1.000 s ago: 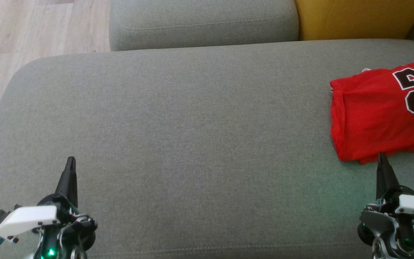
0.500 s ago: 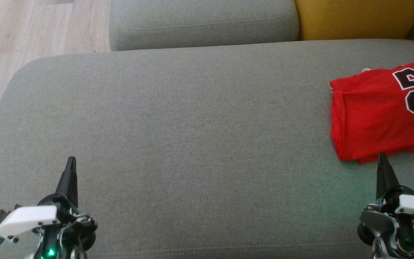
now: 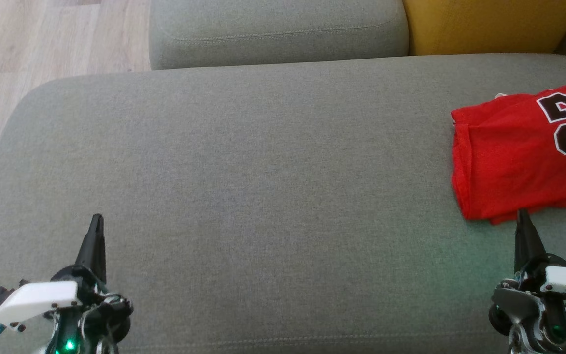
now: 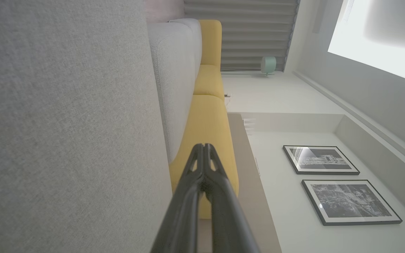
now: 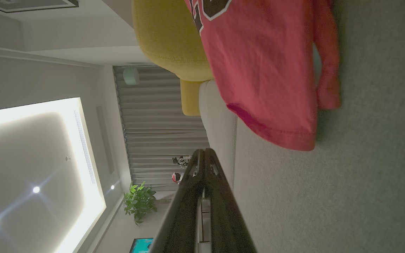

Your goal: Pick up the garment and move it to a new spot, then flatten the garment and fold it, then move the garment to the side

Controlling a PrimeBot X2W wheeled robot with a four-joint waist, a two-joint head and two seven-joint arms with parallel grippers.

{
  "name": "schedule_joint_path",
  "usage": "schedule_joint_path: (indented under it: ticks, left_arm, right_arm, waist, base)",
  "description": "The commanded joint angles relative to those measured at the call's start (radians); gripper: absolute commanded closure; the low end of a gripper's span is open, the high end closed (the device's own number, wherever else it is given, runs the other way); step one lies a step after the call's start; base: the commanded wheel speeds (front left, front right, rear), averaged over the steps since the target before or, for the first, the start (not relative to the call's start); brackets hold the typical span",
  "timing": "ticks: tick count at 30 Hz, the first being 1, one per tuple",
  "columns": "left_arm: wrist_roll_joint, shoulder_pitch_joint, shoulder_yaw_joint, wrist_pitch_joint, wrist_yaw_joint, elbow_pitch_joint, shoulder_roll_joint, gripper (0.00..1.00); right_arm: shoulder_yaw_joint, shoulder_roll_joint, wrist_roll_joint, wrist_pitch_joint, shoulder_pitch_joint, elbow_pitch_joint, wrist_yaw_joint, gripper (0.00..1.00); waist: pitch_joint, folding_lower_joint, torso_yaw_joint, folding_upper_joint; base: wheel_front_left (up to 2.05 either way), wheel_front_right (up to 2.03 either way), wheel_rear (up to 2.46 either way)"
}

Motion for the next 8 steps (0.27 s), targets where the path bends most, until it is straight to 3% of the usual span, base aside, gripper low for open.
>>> schedule_joint_path:
  ticks: [1,8]
  left_arm:
    - [0.009,-0.055,0.034,0.005,-0.007,-0.029,0.007,1.00]
    - [0.009,-0.055,0.035,0.006,-0.007,-0.029,0.007,1.00]
  right_arm:
    - [0.020,-0.009,0.004,0.006,-0.055,-0.031,-0.001,1.00]
    - [0.020,-0.009,0.004,0.006,-0.055,-0.031,-0.001,1.00]
  waist:
    - [0.000,0.0000,0.000,0.0000]
    - [0.000,0.0000,0.000,0.0000]
  base:
    - [0.00,0.00,0.00]
    - [0.00,0.00,0.00]
